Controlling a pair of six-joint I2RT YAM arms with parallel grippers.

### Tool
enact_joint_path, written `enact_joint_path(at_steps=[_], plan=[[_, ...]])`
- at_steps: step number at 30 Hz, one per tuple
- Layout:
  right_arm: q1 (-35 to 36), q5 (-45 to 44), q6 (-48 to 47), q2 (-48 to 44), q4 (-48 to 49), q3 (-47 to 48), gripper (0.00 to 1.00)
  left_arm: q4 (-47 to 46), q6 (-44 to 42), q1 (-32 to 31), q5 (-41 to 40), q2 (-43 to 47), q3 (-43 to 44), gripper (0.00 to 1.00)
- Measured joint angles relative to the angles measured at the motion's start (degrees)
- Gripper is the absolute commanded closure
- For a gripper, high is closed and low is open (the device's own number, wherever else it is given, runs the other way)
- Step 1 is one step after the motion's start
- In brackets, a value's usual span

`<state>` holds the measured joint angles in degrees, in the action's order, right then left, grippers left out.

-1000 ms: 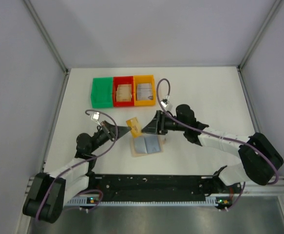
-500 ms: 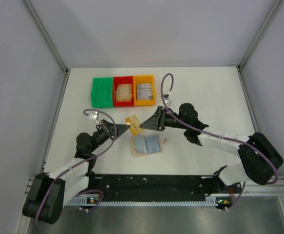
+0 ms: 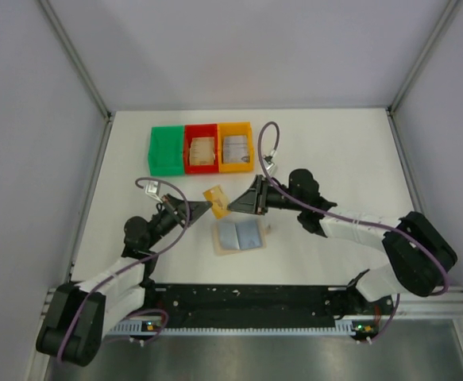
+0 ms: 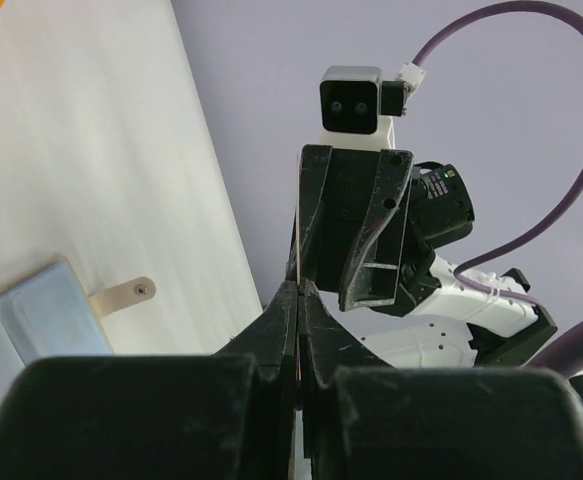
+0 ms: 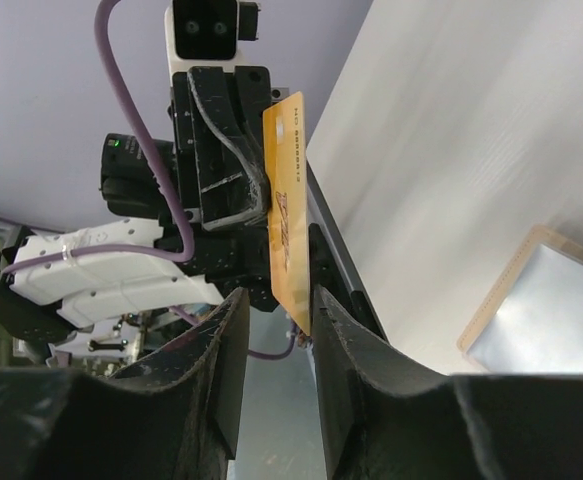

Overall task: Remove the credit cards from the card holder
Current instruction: Place the credit card in the storage box.

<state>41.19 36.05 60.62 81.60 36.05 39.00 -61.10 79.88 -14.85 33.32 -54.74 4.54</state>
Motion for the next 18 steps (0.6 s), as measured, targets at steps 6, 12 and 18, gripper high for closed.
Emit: enact_joint_path(at_steps=[6,12,18], plan=[[0.13,0.07,0.09,1.03,1.25,0.0,0.81,-0.33,0.37,-0.52,-0.24,0.26,0.09,1.0],[0.35,0.35,0.61,1.42,2.51,0.0,1.0,-0.46,0.59,-0.94,-0.59,0.39,0.2,0.88],[0.26,0.9,-0.59,0.94,1.95,0.02,1.0,0.48,-1.7,-0.98,0.2,1.77,0.66,0.35]])
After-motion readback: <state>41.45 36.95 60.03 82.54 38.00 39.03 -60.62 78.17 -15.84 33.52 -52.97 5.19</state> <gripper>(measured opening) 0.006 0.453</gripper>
